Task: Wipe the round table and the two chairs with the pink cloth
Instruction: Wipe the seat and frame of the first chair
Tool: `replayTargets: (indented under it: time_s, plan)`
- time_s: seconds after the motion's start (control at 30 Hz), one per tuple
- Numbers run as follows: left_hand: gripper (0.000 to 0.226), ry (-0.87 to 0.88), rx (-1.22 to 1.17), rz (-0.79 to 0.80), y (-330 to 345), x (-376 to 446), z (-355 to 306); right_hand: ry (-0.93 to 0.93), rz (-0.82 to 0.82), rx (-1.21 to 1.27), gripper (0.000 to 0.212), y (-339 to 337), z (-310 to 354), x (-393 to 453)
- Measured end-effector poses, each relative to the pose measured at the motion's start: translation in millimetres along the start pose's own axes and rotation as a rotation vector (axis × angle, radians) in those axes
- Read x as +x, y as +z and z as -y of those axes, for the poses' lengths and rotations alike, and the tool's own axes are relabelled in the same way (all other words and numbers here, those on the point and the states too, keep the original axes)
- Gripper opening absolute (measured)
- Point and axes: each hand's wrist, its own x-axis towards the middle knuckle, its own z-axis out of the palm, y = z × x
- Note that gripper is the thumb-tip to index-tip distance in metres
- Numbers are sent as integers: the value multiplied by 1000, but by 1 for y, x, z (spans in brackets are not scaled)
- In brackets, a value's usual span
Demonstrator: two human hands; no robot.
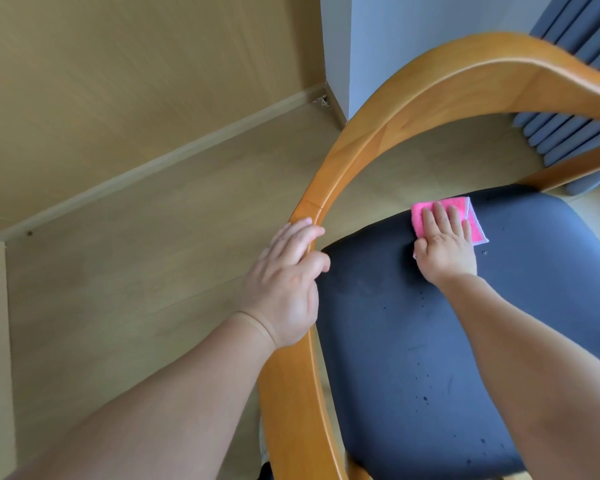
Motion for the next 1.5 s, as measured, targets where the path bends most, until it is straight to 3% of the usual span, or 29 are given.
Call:
replayTargets:
  time_s: [0.13, 0.3, 0.47, 0.6, 0.67, 1.03, 1.23, 1.5]
  plan:
    - [21, 22, -11, -27, 0, -1, 1, -13, 22, 6, 71, 10, 15, -20]
    - [18, 41, -22, -28, -1, 1, 0, -127, 54, -49, 67, 31, 51, -55]
    - [17, 78, 0, 13, -2, 1, -2, -373, 128, -95, 67, 53, 97, -98]
    - [28, 282, 131, 156, -4, 6, 1, -566, 168, -177, 64, 67, 112, -133]
    - [30, 342, 161, 168, -5, 9, 2, -559, 193, -176, 64, 69, 112, -140]
    - [27, 326, 194, 156, -4, 11, 3, -559, 215, -139, 63, 55, 64, -133]
    - [24, 338, 263, 175, -1, 9, 6, -391, 133, -153, 70, 34, 10, -119]
    - [22, 457, 240, 251, -4, 14, 4, 130, 26, -5, 73, 12, -55, -98]
